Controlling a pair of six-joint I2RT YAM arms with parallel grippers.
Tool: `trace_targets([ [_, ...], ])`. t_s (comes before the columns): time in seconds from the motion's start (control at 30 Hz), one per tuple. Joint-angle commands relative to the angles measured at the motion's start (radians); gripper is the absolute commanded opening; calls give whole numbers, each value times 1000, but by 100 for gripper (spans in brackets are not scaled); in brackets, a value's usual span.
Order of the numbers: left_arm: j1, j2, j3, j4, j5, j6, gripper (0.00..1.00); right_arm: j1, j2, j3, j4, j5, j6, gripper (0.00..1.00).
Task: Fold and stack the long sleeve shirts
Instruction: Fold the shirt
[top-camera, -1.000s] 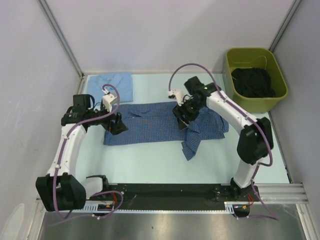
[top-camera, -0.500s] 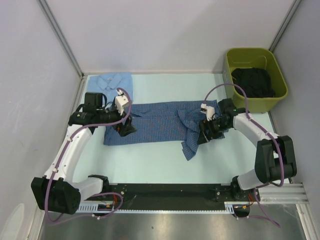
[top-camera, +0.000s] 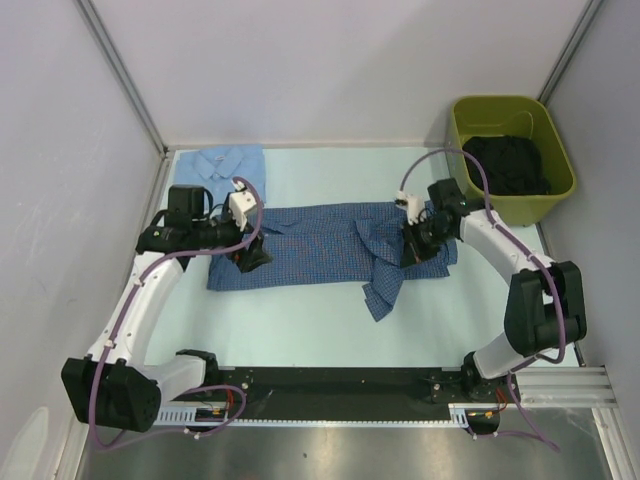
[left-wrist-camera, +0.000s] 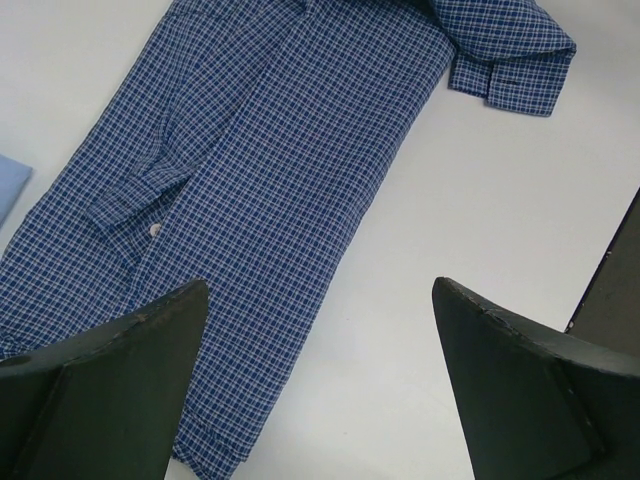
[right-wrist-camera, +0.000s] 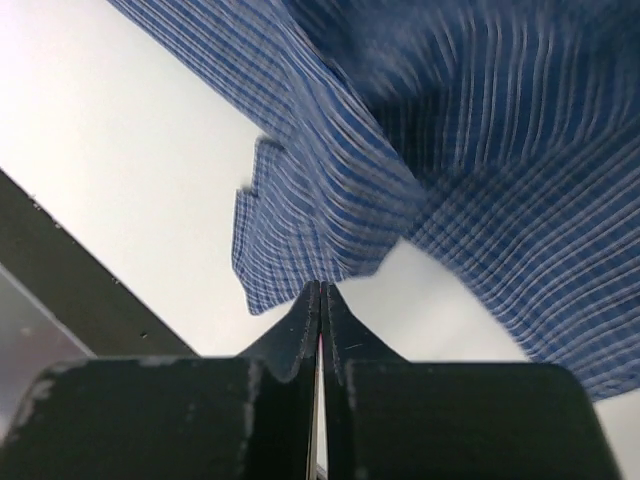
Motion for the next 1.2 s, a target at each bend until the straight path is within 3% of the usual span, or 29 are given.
trace_targets([
  [0.0,-4,-36,-13,14,-21,-6,99,173,-40,182,-126,161,-40,0],
  [0.1,-4,-48,1,-7,-52,-25,99,265,6,249,-152,264,-31,0],
  [0.23,1,-73,-2,-9,-75,-52,99,202,17,168,-125,232,-47,64],
  [0.33,4,-93,-3,-19,-58,-74,99,125,-3,123,-144,117,-84,78],
  [0.43,5,-113,-8,-12,-52,-103,99,83,-84,22,-85,130,-124,88],
  [0.6,31,-81,-19,13,-41,-123,99,71,-55,-59,24,121,-106,84],
  [0.7,34,-59,-16,10,-41,-119,99,57,4,-65,81,103,-84,75],
  [0.83,34,-48,-28,19,-24,-123,99,25,5,-50,80,75,-93,42],
  [1.03,36,-47,-54,50,-9,-157,99,19,-46,-37,78,34,-120,15],
  [1.1,36,-42,-57,50,-9,-155,100,20,-23,-33,84,28,-110,15],
  [1.17,36,-44,-60,48,-9,-149,99,19,-12,-30,81,15,-113,34],
])
